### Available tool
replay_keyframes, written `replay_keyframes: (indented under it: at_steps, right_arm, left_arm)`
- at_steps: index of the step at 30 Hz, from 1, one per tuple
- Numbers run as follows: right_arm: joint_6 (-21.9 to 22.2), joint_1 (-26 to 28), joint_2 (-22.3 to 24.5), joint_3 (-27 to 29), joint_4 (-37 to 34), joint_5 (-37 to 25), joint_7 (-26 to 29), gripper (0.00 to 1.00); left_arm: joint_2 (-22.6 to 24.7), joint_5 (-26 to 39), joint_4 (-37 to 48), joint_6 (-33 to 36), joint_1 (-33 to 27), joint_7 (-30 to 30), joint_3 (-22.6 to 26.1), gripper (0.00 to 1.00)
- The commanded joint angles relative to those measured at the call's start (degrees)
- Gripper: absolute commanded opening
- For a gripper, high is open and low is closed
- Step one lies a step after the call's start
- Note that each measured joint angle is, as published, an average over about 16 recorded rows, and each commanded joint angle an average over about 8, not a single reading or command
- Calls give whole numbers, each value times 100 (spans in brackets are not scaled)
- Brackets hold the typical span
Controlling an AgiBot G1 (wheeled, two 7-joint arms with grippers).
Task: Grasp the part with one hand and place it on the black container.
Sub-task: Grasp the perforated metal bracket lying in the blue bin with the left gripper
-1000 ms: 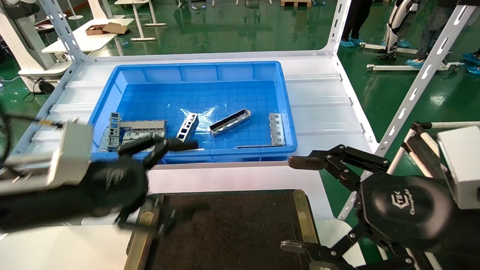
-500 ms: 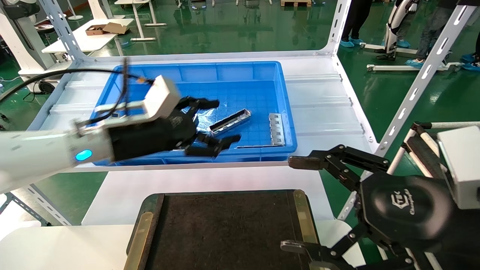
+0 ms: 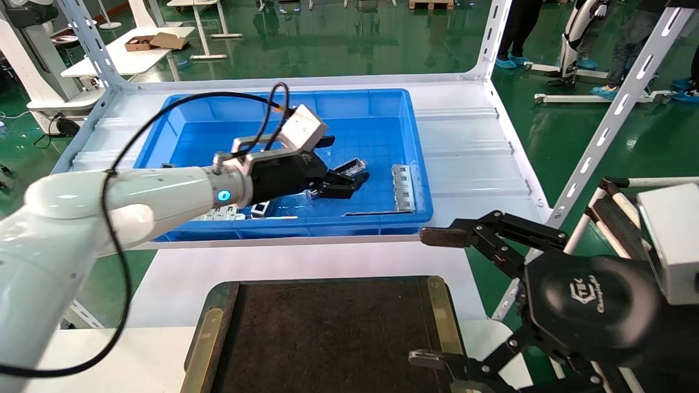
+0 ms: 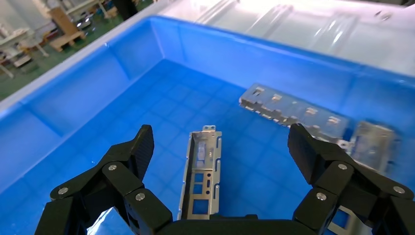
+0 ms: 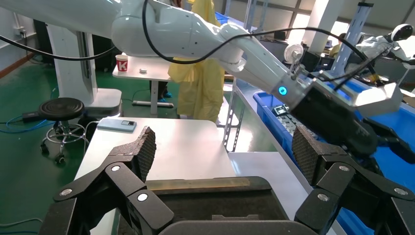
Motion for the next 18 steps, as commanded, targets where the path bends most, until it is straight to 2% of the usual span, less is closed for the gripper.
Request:
replay_keyframes:
  at_steps: [1,2,3,9,10,12,18]
  right_arm:
    - [0,0,0,0,0,0,0,100]
    - [0,0,0,0,0,0,0,97]
    - [0,0,0,0,0,0,0,89]
    - [0,0,0,-1,0,0,0,16]
    - [0,0,0,-1,0,1,0,7]
    - [0,0,0,-1,0,1,0,0]
    - [1,0,1,-1,0,1,-1,0]
  left_arm:
    - [167,26,308,-162,-88,154,11,100]
    - [191,9,348,-207,-88,173,34,96]
    - [209,-10,372,-252,-82,179,64,86]
    - [246,-122,318,-540,-14,47,341,11]
    - [247,-139,298,-588,-4,3,399,2]
    - [247,-170,258,-677,13,-88,518,0]
    - [243,-263,160,-934,71,-346,880,0]
